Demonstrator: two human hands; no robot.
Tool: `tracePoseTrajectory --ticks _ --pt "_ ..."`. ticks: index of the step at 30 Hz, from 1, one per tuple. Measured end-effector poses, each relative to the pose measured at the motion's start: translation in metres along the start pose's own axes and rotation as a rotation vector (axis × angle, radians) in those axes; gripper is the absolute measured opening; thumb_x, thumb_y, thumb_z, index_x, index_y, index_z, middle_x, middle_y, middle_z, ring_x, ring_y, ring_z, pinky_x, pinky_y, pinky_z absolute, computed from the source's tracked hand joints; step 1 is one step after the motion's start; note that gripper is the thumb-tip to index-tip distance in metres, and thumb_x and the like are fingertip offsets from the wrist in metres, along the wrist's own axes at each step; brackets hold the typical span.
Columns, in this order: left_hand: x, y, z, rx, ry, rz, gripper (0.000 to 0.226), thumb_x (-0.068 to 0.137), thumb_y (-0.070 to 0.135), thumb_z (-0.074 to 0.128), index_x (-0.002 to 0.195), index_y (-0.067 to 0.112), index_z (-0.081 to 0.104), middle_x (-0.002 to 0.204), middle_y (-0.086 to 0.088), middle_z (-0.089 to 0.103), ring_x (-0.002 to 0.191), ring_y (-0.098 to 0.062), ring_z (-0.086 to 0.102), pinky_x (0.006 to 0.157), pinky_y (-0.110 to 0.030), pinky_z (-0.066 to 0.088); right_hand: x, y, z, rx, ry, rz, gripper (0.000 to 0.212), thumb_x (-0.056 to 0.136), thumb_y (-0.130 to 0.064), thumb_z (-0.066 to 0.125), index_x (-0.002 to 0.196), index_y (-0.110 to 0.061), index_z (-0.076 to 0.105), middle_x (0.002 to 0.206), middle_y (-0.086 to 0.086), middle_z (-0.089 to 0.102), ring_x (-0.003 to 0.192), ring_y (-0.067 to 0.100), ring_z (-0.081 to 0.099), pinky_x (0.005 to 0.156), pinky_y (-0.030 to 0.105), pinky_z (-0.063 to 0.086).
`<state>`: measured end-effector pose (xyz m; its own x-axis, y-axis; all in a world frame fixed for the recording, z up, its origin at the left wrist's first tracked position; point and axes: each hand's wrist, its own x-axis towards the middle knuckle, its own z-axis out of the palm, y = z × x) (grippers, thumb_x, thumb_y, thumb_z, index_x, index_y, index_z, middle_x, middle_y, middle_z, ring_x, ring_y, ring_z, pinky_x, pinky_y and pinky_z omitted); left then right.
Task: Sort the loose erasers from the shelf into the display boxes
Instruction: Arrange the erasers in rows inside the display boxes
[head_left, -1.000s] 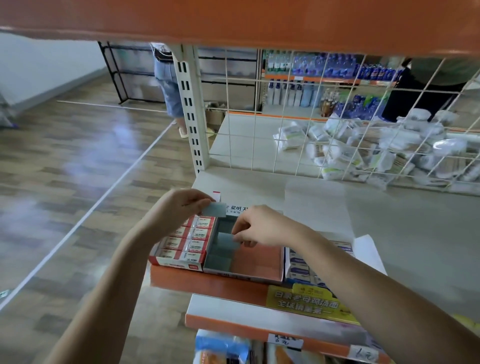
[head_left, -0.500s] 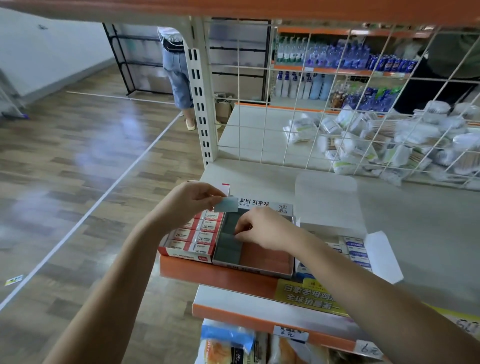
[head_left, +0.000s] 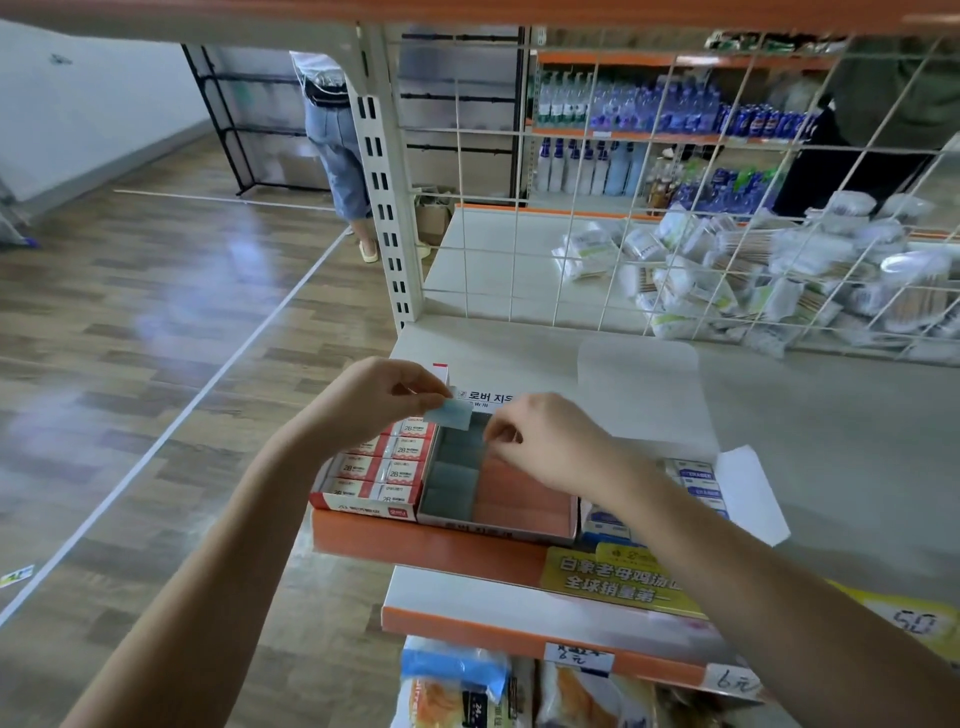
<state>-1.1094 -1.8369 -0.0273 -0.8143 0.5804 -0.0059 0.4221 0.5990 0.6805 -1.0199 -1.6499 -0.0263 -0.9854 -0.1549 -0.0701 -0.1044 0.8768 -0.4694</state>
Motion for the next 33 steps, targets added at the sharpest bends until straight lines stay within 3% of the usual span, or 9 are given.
tracePoseTrajectory --ticks 4,7,12,18,22,27,33 --pt "0.005 0.008 0.005 0.186 -0.057 0.077 0.014 0.084 0.032 0.065 0.097 0.033 0.07 0.09 0.021 0.066 0.077 0.01 0.058 0.068 -0.005 0.042 -0.009 0.016 -0.023 -0.115 0.088 0.062 0.024 0.09 -0.024 0.059 0.112 -0.015 0.064 0.106 0.001 0.064 0.088 0.013 0.059 0.079 0.021 0.045" --pt "0.008 0.013 0.012 0.275 -0.101 0.112 0.013 0.085 0.031 0.064 0.097 0.03 0.072 0.087 0.018 0.065 0.07 0.012 0.054 0.062 -0.003 0.038 -0.015 0.028 -0.034 -0.201 0.112 0.134 0.031 0.09 -0.029 0.058 0.117 -0.013 0.061 0.113 0.004 0.059 0.098 0.018 0.057 0.081 0.025 0.041" --pt "0.01 0.013 0.016 0.335 -0.177 0.107 0.013 0.086 0.029 0.064 0.095 0.028 0.073 0.079 0.025 0.059 0.067 0.02 0.049 0.063 0.0 0.036 -0.019 0.037 -0.036 -0.234 0.056 0.236 0.034 0.089 -0.033 0.06 0.115 -0.01 0.061 0.106 0.005 0.061 0.094 0.021 0.057 0.079 0.029 0.046" --pt "0.013 0.012 0.013 0.454 -0.245 0.162 0.015 0.087 0.029 0.063 0.1 0.028 0.069 0.086 0.021 0.058 0.07 0.018 0.044 0.065 0.002 0.035 -0.02 0.038 -0.032 -0.172 -0.033 0.252 0.025 0.089 -0.027 0.059 0.108 -0.012 0.065 0.106 0.005 0.063 0.094 0.02 0.059 0.076 0.027 0.046" --pt "0.017 0.01 0.015 0.586 -0.274 0.194 0.016 0.088 0.032 0.061 0.102 0.03 0.068 0.091 0.019 0.061 0.076 0.01 0.042 0.068 -0.008 0.032 -0.02 0.039 -0.031 -0.17 -0.037 0.246 0.021 0.089 -0.024 0.059 0.104 -0.011 0.067 0.105 0.006 0.065 0.094 0.021 0.06 0.075 0.026 0.045" --pt "0.019 0.016 0.018 0.628 -0.258 0.222 0.018 0.088 0.027 0.061 0.104 0.029 0.068 0.097 0.013 0.064 0.087 0.0 0.041 0.085 -0.026 0.045 -0.019 0.042 -0.03 -0.15 -0.026 0.243 0.021 0.089 -0.024 0.06 0.105 -0.013 0.067 0.106 0.004 0.065 0.095 0.019 0.06 0.075 0.025 0.045" --pt "0.022 0.022 0.028 0.558 -0.272 0.252 0.021 0.085 0.021 0.06 0.098 0.035 0.07 0.08 0.017 0.059 0.082 -0.004 0.045 0.082 -0.032 0.046 -0.018 0.046 -0.029 -0.14 -0.021 0.227 0.021 0.089 -0.025 0.061 0.107 -0.014 0.066 0.109 0.004 0.064 0.097 0.019 0.06 0.076 0.024 0.044"
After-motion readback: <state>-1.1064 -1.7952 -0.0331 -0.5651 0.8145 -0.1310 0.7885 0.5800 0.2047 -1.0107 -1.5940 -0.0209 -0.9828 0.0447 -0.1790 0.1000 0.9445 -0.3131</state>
